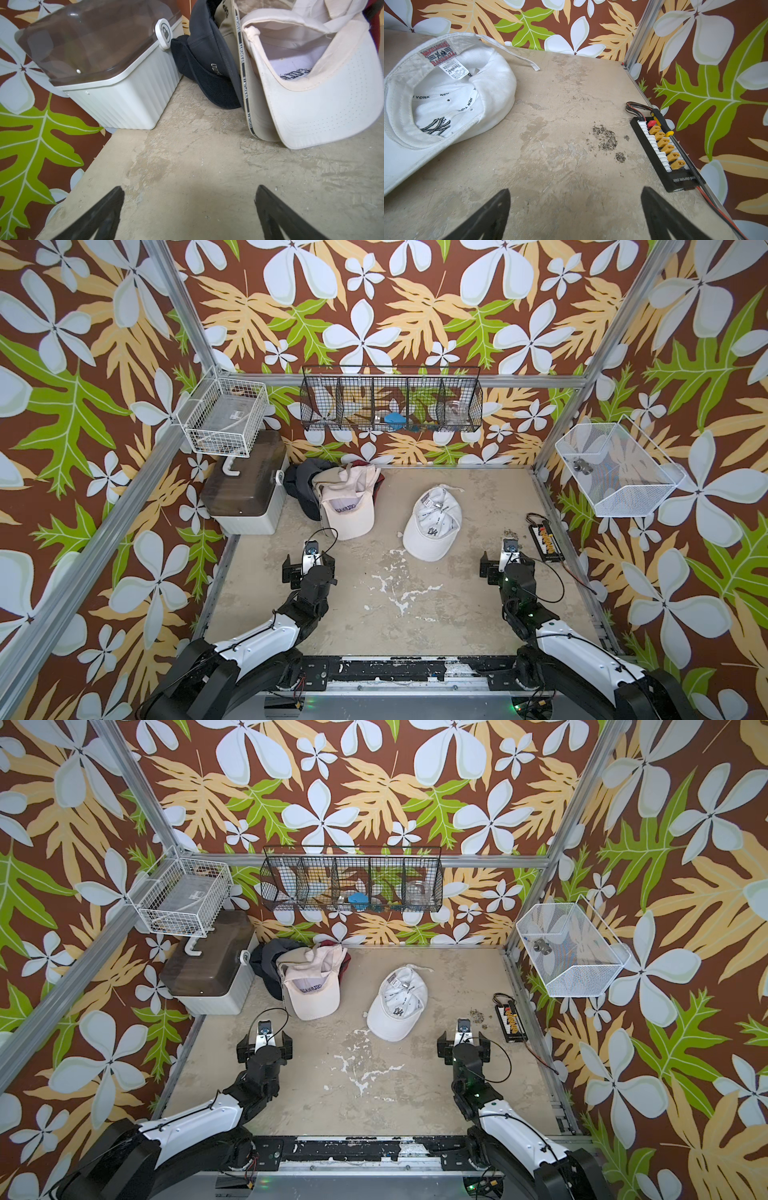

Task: Open the adjustable buckle of the baseball cap
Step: Reset both arms

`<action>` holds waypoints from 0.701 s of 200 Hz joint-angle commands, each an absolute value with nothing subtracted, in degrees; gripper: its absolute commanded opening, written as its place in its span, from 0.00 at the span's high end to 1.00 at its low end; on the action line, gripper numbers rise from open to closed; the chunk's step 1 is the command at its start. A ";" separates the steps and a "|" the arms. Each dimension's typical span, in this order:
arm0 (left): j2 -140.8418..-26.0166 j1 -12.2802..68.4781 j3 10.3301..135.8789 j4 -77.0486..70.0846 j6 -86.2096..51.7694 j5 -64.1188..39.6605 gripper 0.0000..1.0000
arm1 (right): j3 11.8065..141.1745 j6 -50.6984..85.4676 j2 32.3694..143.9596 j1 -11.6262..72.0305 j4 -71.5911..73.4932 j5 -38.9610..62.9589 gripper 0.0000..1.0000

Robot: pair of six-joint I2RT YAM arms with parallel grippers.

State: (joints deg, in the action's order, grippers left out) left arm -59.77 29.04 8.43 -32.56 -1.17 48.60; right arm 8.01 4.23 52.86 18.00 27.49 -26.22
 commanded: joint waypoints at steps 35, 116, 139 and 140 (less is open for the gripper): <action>-58.16 25.13 5.90 -44.67 1.81 41.40 0.00 | 10.80 3.70 61.27 18.04 35.54 -27.63 0.00; -66.18 20.85 9.05 -50.09 3.93 30.84 0.00 | 12.56 0.64 69.59 17.85 45.86 -28.88 0.00; -67.00 19.87 8.52 -53.15 4.80 28.29 0.00 | 13.54 0.53 70.90 17.54 45.97 -28.91 0.00; -67.03 19.87 8.57 -53.20 4.82 28.16 0.00 | 13.54 0.53 70.91 17.47 45.97 -28.87 0.00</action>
State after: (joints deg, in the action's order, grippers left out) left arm -66.35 20.64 8.62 -48.34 3.31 33.04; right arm 12.71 1.21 70.08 17.72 42.81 -28.10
